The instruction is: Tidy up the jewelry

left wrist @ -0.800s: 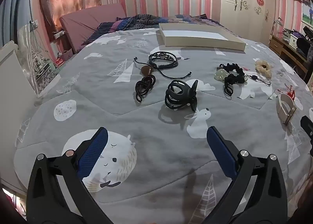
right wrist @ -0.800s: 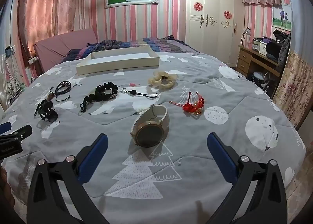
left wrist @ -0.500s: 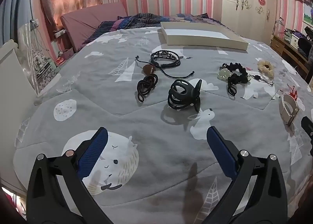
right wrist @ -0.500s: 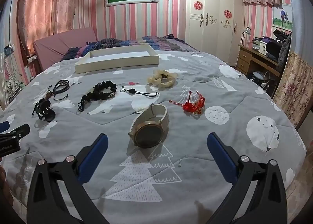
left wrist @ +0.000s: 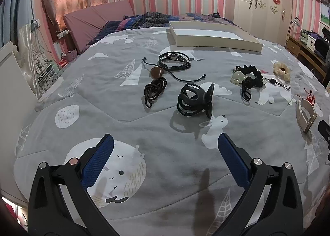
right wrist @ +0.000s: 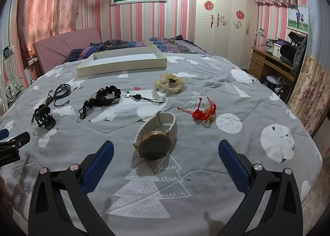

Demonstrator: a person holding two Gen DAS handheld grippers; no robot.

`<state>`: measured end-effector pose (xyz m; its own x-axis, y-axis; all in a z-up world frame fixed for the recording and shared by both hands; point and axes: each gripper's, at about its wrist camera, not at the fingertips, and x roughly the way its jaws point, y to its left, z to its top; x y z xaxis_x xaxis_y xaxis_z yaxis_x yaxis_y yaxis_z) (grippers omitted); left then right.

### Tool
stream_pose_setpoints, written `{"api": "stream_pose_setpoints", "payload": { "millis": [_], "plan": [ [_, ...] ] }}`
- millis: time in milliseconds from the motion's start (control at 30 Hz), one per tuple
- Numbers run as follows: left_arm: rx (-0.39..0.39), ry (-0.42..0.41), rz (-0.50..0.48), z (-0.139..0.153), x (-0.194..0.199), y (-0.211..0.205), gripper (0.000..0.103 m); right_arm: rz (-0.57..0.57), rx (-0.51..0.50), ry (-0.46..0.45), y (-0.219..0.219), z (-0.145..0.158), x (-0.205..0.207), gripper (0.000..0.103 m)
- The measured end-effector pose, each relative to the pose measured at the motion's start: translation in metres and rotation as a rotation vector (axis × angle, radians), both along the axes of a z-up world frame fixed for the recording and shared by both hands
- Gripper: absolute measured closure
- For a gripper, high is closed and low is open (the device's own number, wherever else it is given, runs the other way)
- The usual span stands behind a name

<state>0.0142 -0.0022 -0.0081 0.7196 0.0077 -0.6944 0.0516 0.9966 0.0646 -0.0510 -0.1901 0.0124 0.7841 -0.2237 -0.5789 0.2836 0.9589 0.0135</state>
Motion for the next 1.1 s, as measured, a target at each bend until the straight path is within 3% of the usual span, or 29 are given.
{"api": "stream_pose_setpoints", "payload": {
  "millis": [1100],
  "plan": [
    [-0.005, 0.019, -0.018, -0.003, 0.0027, -0.0031, 0.003, -0.015, 0.026, 0.011, -0.0083, -0.0021, 0.0008, 0.002]
  ]
}}
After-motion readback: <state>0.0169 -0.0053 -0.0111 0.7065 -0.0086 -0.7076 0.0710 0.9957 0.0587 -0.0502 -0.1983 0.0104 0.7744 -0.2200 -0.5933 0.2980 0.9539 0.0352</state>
